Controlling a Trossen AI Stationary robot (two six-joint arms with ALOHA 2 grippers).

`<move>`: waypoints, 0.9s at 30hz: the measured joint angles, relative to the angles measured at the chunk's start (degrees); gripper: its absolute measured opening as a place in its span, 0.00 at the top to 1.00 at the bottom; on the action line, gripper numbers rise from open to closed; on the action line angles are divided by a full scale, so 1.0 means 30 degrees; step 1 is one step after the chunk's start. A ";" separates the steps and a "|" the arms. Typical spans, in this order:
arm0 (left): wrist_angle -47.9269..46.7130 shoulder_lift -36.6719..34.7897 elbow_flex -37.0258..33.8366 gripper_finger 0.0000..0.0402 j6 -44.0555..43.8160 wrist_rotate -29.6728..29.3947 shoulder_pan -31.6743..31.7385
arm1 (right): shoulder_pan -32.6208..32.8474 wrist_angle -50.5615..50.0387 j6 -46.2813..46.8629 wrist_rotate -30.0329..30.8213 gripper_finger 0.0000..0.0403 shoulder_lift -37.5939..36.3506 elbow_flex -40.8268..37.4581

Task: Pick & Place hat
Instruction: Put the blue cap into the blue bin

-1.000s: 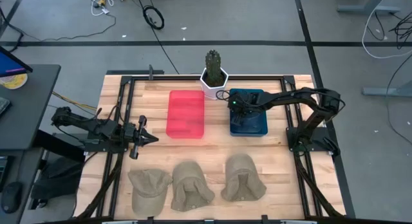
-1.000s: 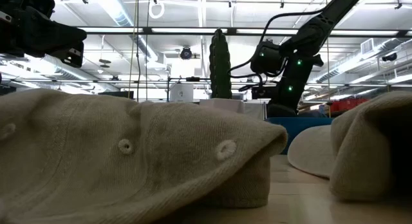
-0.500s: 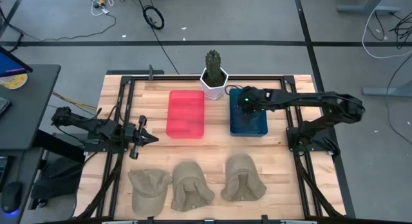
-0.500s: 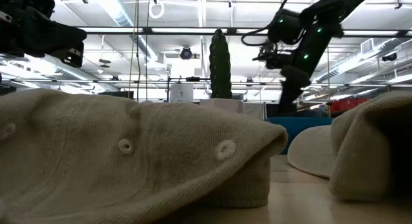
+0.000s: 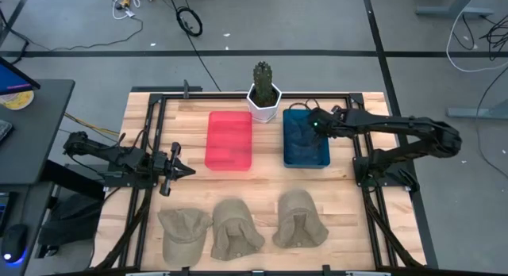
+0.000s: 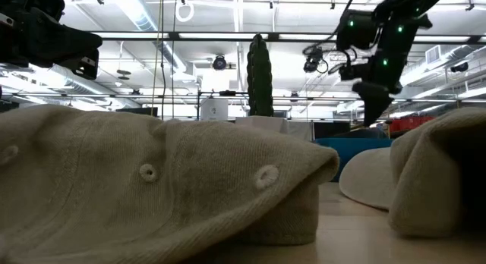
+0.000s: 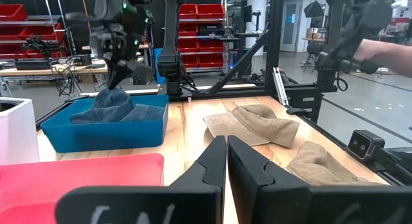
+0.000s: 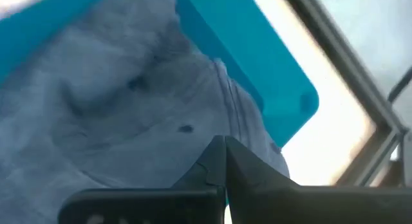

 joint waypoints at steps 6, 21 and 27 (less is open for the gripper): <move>0.0003 -0.0004 0.0000 0.95 0.0003 0.0000 0.0000 | -0.0932 0.2770 -0.0474 -0.1064 1.00 0.1097 -0.2055; 0.0004 0.0001 -0.0007 0.95 0.0004 0.0002 0.0000 | -0.1563 0.6664 -0.1667 -0.2491 1.00 0.2131 -0.3907; 0.0003 -0.0004 -0.0007 0.95 0.0004 0.0000 0.0000 | -0.1545 0.6422 -0.1510 -0.2484 1.00 0.0849 -0.3398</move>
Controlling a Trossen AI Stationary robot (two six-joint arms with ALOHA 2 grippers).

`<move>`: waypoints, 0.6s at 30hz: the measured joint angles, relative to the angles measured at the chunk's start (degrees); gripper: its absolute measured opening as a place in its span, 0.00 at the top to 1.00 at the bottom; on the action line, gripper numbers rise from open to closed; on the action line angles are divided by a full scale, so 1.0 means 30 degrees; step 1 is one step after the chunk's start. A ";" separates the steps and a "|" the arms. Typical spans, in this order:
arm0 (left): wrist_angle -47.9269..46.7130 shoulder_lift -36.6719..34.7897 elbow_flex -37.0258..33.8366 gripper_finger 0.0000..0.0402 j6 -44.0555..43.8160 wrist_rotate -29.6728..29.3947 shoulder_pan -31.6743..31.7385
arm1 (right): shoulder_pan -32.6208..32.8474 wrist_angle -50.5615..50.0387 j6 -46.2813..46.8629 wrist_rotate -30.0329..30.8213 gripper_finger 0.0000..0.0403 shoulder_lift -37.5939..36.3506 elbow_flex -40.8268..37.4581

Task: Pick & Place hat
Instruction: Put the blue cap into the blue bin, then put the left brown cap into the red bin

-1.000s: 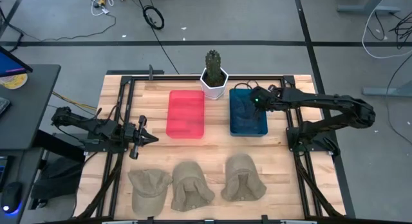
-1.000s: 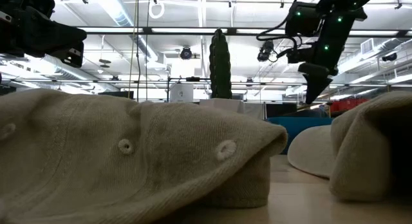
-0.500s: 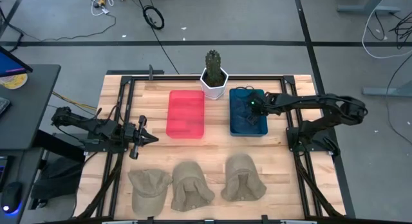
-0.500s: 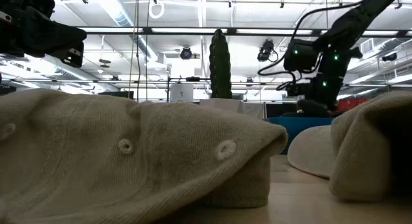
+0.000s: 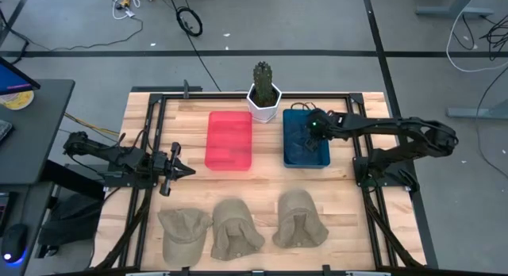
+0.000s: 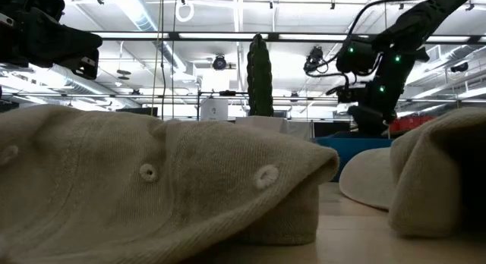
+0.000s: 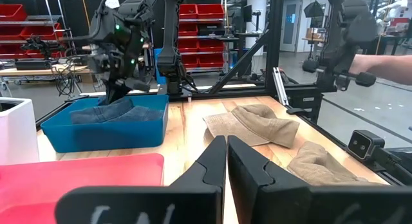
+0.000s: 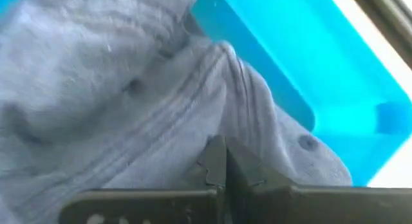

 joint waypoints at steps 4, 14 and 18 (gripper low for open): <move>0.0001 0.0003 -0.0001 0.95 0.0000 0.0004 0.0000 | 0.0004 -0.0430 0.0121 -0.0007 1.00 -0.0915 0.0396; 0.0001 0.0006 -0.0001 0.95 0.0000 0.0000 0.0000 | 0.0224 0.0831 0.3220 -0.0024 0.94 -0.3413 0.1706; -0.0003 0.0004 0.0002 0.95 0.0000 0.0000 0.0000 | 0.0398 0.0906 0.5090 -0.0261 0.94 -0.3852 0.1706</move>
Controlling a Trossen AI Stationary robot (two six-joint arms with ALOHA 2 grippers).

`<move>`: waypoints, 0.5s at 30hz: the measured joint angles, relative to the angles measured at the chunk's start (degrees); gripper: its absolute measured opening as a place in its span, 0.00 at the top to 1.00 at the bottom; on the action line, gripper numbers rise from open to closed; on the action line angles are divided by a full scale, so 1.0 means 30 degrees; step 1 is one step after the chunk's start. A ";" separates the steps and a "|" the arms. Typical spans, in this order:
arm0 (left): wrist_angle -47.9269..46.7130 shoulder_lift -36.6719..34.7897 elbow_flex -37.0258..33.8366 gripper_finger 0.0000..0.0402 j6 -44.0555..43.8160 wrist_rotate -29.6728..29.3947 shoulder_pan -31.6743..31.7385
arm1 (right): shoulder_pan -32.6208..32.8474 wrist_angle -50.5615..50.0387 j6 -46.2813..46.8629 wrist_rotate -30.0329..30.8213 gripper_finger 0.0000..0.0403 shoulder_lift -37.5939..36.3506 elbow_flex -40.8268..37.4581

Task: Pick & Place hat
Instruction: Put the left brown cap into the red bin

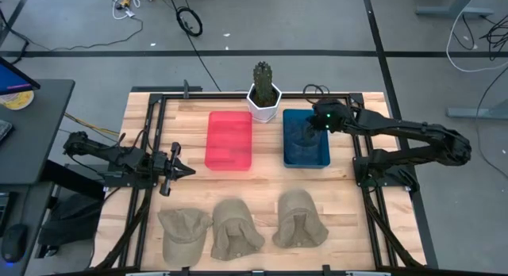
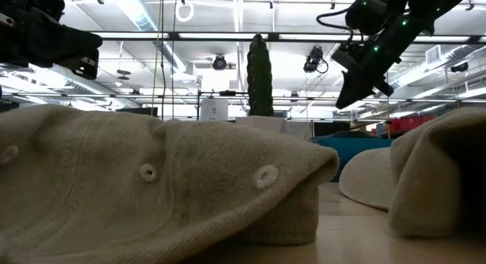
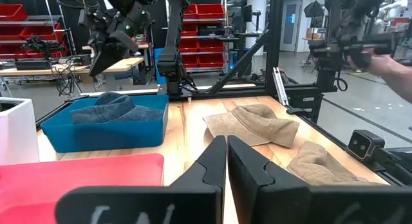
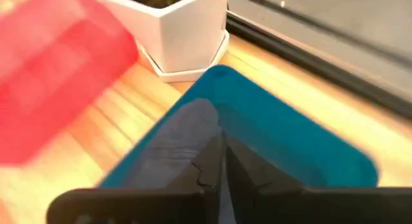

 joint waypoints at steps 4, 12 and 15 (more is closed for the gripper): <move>0.0004 -0.0003 0.0004 0.95 0.0000 0.0000 0.0000 | 0.1462 0.2380 0.0728 -0.1277 0.94 -0.0025 -0.0591; 0.0004 0.0004 0.0004 0.95 0.0000 0.0000 0.0000 | 0.6889 1.2168 -0.3588 -0.4297 0.94 -0.0101 -0.2805; 0.0004 0.0004 -0.0001 0.95 -0.0005 0.0000 0.0000 | 0.8343 1.3157 -0.4477 -0.4319 0.94 -0.0617 -0.3240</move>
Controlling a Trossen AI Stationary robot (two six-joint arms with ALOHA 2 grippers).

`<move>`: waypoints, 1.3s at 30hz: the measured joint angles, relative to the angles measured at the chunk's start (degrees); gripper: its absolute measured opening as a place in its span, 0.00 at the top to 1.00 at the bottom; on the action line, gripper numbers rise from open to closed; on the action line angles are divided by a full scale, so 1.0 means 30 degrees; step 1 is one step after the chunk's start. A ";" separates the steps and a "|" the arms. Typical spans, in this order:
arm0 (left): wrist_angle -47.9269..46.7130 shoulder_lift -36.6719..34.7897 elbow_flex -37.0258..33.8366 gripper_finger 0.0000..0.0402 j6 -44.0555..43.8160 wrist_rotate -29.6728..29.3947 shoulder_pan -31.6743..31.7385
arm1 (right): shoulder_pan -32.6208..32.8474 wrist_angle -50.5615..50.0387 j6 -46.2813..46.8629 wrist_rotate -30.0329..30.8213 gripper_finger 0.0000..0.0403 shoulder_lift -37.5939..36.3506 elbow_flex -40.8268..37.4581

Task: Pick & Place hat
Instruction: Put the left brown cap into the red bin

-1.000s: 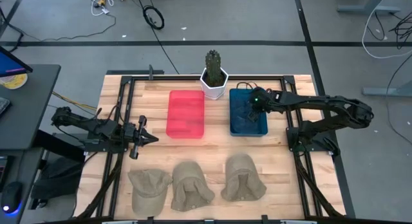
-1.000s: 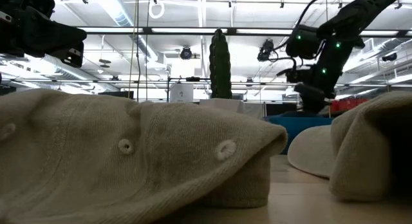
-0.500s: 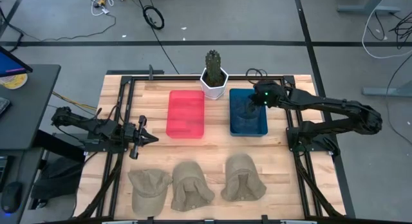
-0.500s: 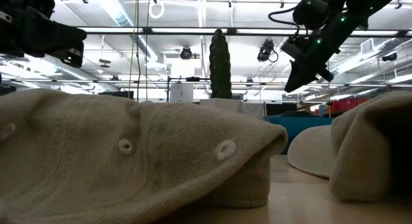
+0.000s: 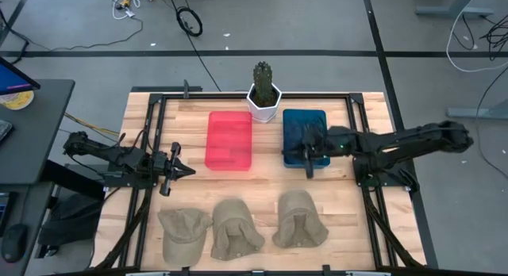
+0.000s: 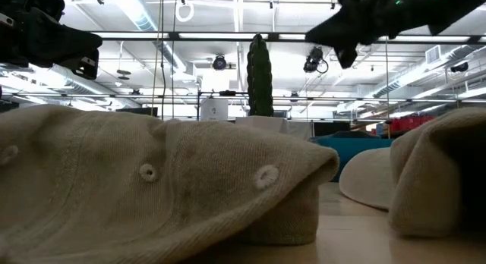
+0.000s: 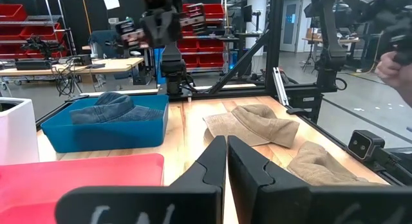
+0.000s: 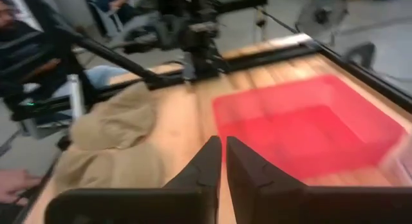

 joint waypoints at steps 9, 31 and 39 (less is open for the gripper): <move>0.0000 0.0000 -0.0002 0.95 0.0005 0.0007 0.0000 | 0.3447 0.4071 -0.1179 -0.0724 0.94 -0.3694 -0.3897; -0.0002 -0.0007 0.0003 0.95 0.0004 0.0000 0.0000 | 0.3852 0.4076 -0.4281 -0.0898 0.94 -1.4323 -0.8550; 0.0000 0.0000 0.0003 0.95 0.0005 0.0000 0.0000 | 0.3845 0.4582 -0.4640 -0.0957 0.94 -1.6755 -0.9887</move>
